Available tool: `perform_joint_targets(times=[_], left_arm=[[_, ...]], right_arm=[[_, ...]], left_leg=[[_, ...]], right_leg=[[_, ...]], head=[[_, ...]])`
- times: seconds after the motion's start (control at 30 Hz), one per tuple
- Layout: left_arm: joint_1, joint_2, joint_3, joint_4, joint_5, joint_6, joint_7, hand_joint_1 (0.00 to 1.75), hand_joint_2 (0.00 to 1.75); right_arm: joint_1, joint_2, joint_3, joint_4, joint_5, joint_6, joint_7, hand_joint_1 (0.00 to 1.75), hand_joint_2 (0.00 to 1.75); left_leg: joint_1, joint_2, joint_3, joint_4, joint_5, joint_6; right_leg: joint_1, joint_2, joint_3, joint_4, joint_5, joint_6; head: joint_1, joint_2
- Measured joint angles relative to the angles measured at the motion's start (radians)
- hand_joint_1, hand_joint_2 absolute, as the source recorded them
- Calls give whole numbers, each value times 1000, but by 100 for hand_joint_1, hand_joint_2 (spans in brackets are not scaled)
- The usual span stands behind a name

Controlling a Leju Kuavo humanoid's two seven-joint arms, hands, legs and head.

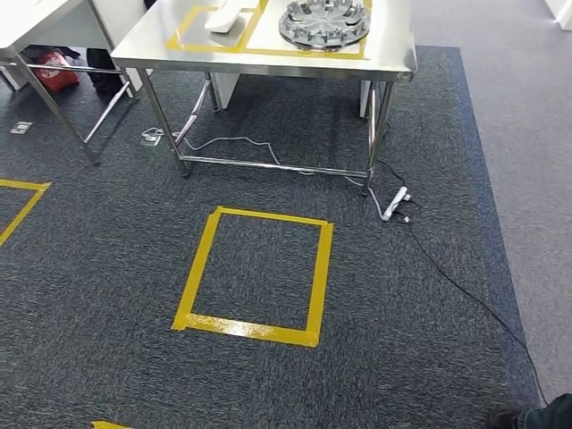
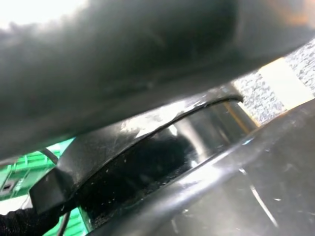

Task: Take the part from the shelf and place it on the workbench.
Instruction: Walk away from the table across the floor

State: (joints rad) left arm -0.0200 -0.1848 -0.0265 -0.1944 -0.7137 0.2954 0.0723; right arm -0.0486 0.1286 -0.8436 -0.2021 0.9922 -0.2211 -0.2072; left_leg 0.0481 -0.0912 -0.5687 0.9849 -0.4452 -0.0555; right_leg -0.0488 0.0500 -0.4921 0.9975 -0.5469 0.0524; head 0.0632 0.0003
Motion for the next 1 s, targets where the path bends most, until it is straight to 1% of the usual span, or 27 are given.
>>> perform_joint_targets(times=[0.03,0.07,0.13,0.17,0.2,0.23,0.27,0.3,0.37,0.4,0.43,0.5,0.53,0.57,0.6,0.63,0.67,0.7,0.73,0.77,0.8,0.83,0.87,0.9,0.93,0.97,1.0], left_arm=[[1,0,0,0,0,-2,1,0,0],[1,1,0,0,0,-4,2,0,0],[-1,1,1,0,1,-8,2,0,0],[-1,1,1,0,1,-8,2,0,0],[0,1,1,0,2,-9,2,0,0],[1,1,1,0,2,-9,2,0,0],[1,2,2,0,2,-9,2,0,0],[2,2,2,0,2,-9,2,0,0],[1,2,2,0,2,-9,2,0,0],[0,1,2,0,2,-9,2,0,0],[-1,1,2,0,2,-9,2,0,0],[1,1,2,0,4,-9,2,0,0],[3,1,3,0,6,-9,2,0,0],[3,1,3,0,8,-10,2,0,0],[1,0,3,0,9,-10,2,0,0],[0,0,4,0,11,-10,2,0,0],[-1,-1,4,0,12,-10,3,0,0],[-2,-1,4,0,14,-9,4,0,0],[-1,-2,4,0,17,-7,6,0,0],[-1,-2,5,0,20,-5,7,0,0],[0,-3,5,0,22,-4,10,0,0],[-1,-5,6,0,23,-2,11,0,0],[-1,-7,6,0,23,0,13,0,0],[-2,-10,7,0,23,0,14,0,0],[-2,-12,7,0,23,1,15,0,0],[-2,-13,7,0,23,1,15,0,0],[-2,-14,8,0,24,2,15,0,0]], right_arm=[[0,-1,0,0,1,-3,1,0,0],[0,-1,0,0,3,-5,2,0,0],[1,-1,0,0,7,-7,2,0,0],[2,-1,0,0,9,-8,3,0,0],[3,-1,0,0,9,-8,3,0,0],[3,-1,0,0,10,-8,3,0,0],[1,-1,0,0,10,-8,3,0,0],[0,-1,0,0,10,-8,3,0,0],[-2,0,0,0,10,-9,3,0,0],[-3,0,0,0,11,-9,3,0,0],[-3,-1,0,0,11,-10,3,0,0],[-5,-1,0,0,13,-13,3,0,0],[-7,-1,0,0,15,-15,2,0,0],[-8,-1,0,0,16,-17,1,0,0],[-8,-1,1,0,17,-19,1,0,0],[-7,-1,1,0,18,-21,0,0,0],[-5,-1,1,0,19,-22,-3,0,0],[-3,-1,1,0,21,-22,-6,0,0],[-1,-1,1,0,24,-22,-11,0,0],[0,-1,1,0,26,-22,-16,0,0],[-1,-1,1,0,27,-22,-18,0,0],[-2,-1,1,0,28,-22,-20,0,0],[-2,-2,1,0,29,-23,-20,0,0],[-2,-3,1,0,30,-23,-21,0,0],[-3,-4,1,0,30,-24,-21,0,0],[-3,-4,1,0,31,-25,-22,0,0],[-4,-4,1,0,31,-25,-22,0,0]], left_leg=[[0,11,-8,13,-8,-3],[-1,30,-23,47,-29,-2],[-8,71,-80,179,-101,3],[-11,78,-111,254,-135,6],[-14,80,-131,307,-154,11],[-17,81,-134,322,-153,17],[-22,84,-116,296,-134,25],[-28,93,-80,232,-101,36],[-46,142,-8,96,-57,59],[-54,163,11,55,-49,67],[-60,174,16,40,-51,71],[-60,154,12,33,-47,76],[-58,143,12,28,-42,80],[-55,131,12,23,-38,85],[-52,120,12,18,-33,90],[-52,108,9,18,-31,93],[-52,95,7,18,-30,95],[-53,81,6,18,-29,96],[-54,66,6,19,-28,96],[-56,50,6,19,-28,96],[-58,35,7,19,-27,95],[-58,22,8,19,-26,94],[-60,9,7,21,-25,92],[-59,-2,4,22,-23,88],[-56,-13,0,22,-20,83],[-54,-24,-5,22,-16,76],[-53,-35,-10,20,-12,69]], right_leg=[[2,-10,1,2,2,-8],[3,-22,-1,2,5,-15],[13,-50,-4,2,6,-25],[19,-66,-5,2,6,-29],[24,-81,-6,2,5,-32],[29,-95,-6,2,5,-34],[34,-107,-5,2,4,-36],[37,-118,-3,2,3,-37],[43,-140,0,3,-2,-35],[45,-150,1,4,-4,-32],[47,-161,1,4,-5,-29],[46,-178,3,1,-8,-20],[45,-167,1,6,-16,-15],[43,-143,-8,28,-34,-11],[41,-111,-28,71,-61,-7],[40,-80,-55,133,-93,-5],[39,-63,-88,203,-123,-3],[39,-56,-116,257,-138,-2],[39,-53,-132,282,-135,-3],[39,-50,-129,265,-110,-5],[40,-43,-108,210,-69,-10],[40,-24,-76,136,-30,-18],[40,-2,-48,69,-1,-27],[41,17,-26,22,13,-35],[42,29,-14,0,14,-41],[44,27,-11,-5,14,-45],[43,16,-6,-11,17,-47]], head=[[-5,0],[-12,0],[-30,0],[-36,0],[-38,0],[-39,0],[-39,0],[-39,0],[-40,0],[-40,0],[-40,0],[-40,0],[-38,0],[-36,0],[-33,0],[-30,0],[-28,0],[-27,0],[-27,0],[-26,0],[-26,0],[-25,0],[-26,0],[-27,0],[-28,0],[-28,0],[-27,0]])
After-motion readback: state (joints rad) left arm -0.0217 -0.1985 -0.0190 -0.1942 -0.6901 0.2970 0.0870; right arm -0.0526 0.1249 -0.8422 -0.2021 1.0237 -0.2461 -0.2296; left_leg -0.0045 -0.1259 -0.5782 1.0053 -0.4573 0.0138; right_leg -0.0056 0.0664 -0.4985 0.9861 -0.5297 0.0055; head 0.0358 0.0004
